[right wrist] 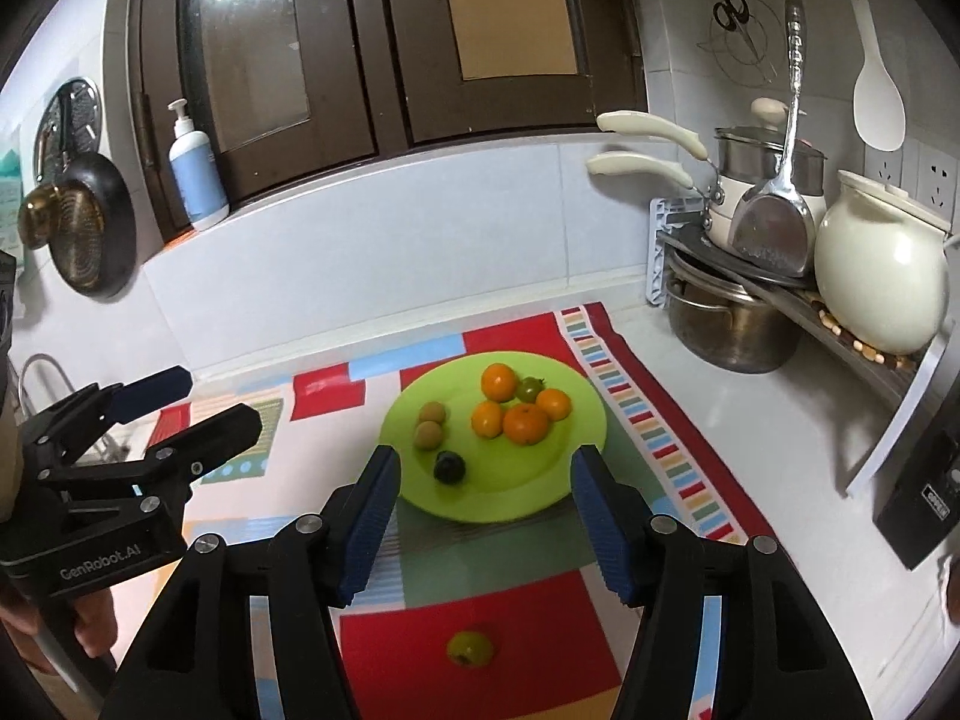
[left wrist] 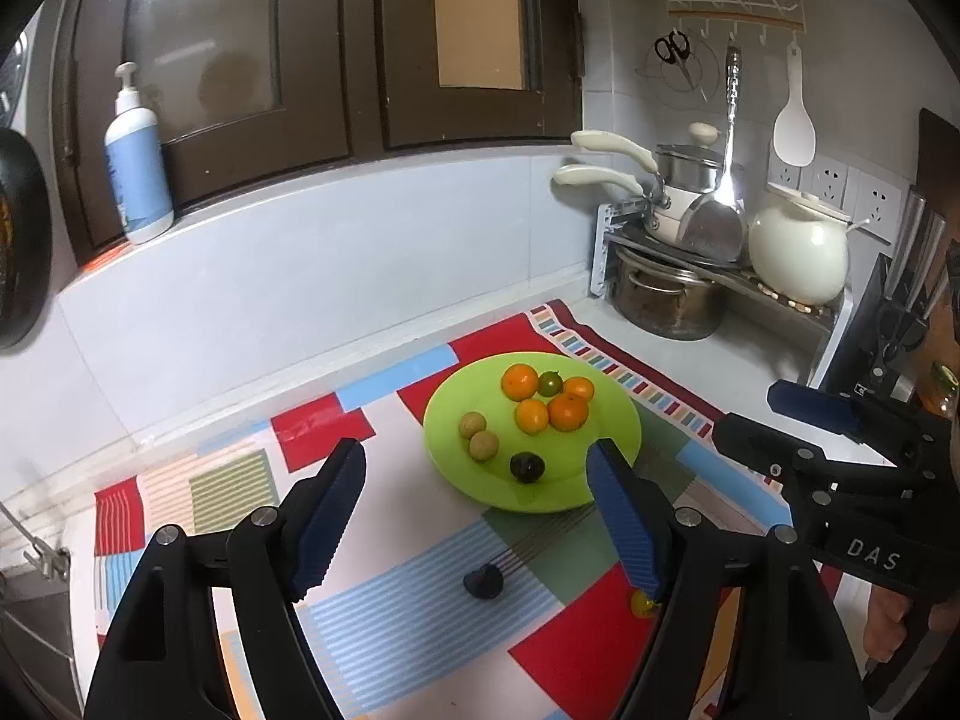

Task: Organize fruits
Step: 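Lift both open grippers off the plate and move back toward the fruits, then grasp the dark plum with the left gripper while the right gripper grasps a green fruit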

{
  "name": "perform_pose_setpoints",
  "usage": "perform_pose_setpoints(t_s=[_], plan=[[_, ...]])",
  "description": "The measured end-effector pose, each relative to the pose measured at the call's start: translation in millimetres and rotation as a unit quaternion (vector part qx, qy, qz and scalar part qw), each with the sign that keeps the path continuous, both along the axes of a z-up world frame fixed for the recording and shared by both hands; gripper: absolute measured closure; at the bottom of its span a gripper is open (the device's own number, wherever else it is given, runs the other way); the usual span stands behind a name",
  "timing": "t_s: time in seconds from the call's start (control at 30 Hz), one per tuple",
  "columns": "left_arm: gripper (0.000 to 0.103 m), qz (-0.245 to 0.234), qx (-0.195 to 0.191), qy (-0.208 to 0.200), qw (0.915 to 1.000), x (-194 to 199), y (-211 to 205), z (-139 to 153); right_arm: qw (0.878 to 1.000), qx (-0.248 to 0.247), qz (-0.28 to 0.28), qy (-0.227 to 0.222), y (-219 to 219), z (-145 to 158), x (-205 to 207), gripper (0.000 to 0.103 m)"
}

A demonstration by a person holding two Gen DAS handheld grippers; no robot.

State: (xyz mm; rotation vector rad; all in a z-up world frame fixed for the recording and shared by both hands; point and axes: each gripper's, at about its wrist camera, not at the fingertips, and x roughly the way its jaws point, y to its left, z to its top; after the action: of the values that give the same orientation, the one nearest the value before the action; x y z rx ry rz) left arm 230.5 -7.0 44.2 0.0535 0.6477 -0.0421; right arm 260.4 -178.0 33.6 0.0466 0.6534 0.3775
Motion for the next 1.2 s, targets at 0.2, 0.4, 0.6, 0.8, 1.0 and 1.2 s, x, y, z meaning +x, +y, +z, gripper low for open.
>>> perform_pose_setpoints(t_s=[0.2, 0.4, 0.6, 0.8, 1.0, 1.2], plan=[[0.025, -0.022, -0.010, 0.005, 0.9997, -12.5, 10.0, -4.0, 1.000, 0.007, -0.022, 0.005, 4.6, -5.3, -18.5, 0.043], [0.025, -0.063, -0.003, 0.011, 0.9980, -12.4, 18.8, -12.0, 0.997, 0.003, -0.077, -0.005, 9.8, -10.4, -36.4, 0.043], [0.025, -0.095, -0.008, 0.022, 0.9952, -5.8, 29.2, -30.2, 0.993, -0.017, -0.120, -0.012, 20.1, -20.4, -47.7, 0.043], [0.025, -0.134, -0.002, 0.043, 0.9901, 4.5, 33.7, -55.6, 0.989, -0.018, -0.149, 0.013, 29.2, -40.9, -51.2, 0.043], [0.025, -0.157, 0.013, 0.052, 0.9862, 7.1, 34.4, -79.8, 0.986, -0.020, -0.156, 0.048, 35.6, -64.9, -52.2, 0.043], [0.025, -0.167, 0.019, 0.069, 0.9833, 10.8, 34.2, -101.9, 0.985, -0.039, -0.151, 0.070, 43.3, -86.6, -52.6, 0.043]])
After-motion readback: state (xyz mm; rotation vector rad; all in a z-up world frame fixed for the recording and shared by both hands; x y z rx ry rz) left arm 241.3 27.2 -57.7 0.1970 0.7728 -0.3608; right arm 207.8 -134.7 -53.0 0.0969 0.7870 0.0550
